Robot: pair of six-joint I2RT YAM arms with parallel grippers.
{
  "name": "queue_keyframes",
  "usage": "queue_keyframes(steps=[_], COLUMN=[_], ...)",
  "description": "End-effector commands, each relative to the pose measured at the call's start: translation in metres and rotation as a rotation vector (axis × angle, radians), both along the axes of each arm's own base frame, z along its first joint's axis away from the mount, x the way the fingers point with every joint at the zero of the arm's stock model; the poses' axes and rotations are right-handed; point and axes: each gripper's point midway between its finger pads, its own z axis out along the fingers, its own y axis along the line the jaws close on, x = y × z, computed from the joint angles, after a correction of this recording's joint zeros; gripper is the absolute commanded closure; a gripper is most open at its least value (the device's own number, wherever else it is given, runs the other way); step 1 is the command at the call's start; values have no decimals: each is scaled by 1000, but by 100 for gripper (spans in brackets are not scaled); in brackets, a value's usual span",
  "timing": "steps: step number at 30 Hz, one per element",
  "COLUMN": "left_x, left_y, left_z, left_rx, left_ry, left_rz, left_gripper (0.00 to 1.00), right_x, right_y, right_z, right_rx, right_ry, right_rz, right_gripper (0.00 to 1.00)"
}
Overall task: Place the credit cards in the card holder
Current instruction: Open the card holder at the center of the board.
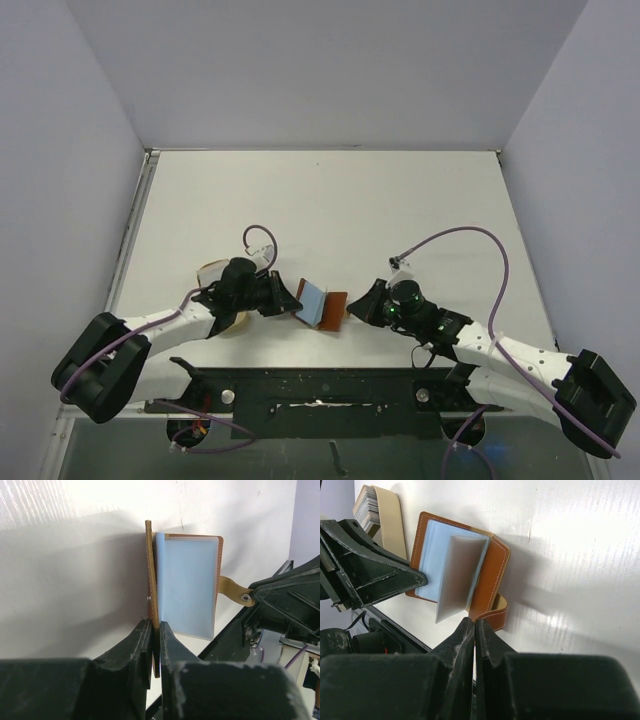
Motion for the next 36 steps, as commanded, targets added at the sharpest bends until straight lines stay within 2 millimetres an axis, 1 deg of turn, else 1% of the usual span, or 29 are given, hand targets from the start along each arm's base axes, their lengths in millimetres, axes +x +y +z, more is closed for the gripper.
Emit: queue_keyframes(steps=[1, 3, 5, 6, 7, 9, 12, 13, 16, 18, 21, 24, 27, 29, 30, 33, 36], left_x=[3, -1, -3, -4, -5, -5, -5, -6, -6, -6, -7, -7, -9, -10, -11, -14, -18], left_y=[-13, -14, -13, -12, -10, -7, -9, -10, -14, -16, -18, -18, -20, -20, -19, -19, -19], left_z=[34, 43, 48, 48, 46, 41, 37, 36, 39, 40, 39, 35, 34, 33, 33, 31, 31], left_rx=[-123, -164, -191, -196, -194, -178, -109, -86, -83, -89, -89, -80, -82, -81, -80, -86, -101], left_ry=[-65, -70, -84, -88, -89, -86, -103, -106, -117, -117, -115, -109, -104, -103, -100, -88, -82], left_rz=[-15, -10, 4, 13, 22, 39, 35, 30, 19, 18, 22, 36, 35, 38, 39, 41, 39], left_gripper=[100, 100, 100, 100, 100, 100, 100, 100, 100, 100, 100, 100, 100, 100, 98, 93, 87], right_x=[7, 8, 11, 11, 12, 13, 17, 19, 23, 26, 32, 35, 37, 35, 33, 29, 26], right_y=[-5, -11, -13, -11, -7, 1, 15, 20, 38, 49, 62, 67, 67, 66, 66, 62, 49], right_z=[-1, -7, -1, 5, 14, 32, 55, 59, 66, 63, 63, 48, 28, 14, 6, -10, -24], right_rx=[-43, -94, -128, -135, -132, -121, -86, -74, -57, -80, -114, -147, -191, -218, -231, -264, -307], right_ry=[-37, -23, -10, -4, -10, -32, -80, -88, -91, -80, -78, -52, -11, 15, 30, 56, 68], right_rz=[-18, -32, -49, -43, -34, -14, 6, 12, 44, 55, 52, 47, 40, 45, 51, 60, 38], right_gripper=[98, 90, 81, 79, 74, 71, 70, 70, 67, 61, 57, 54, 51, 52, 52, 58, 65])
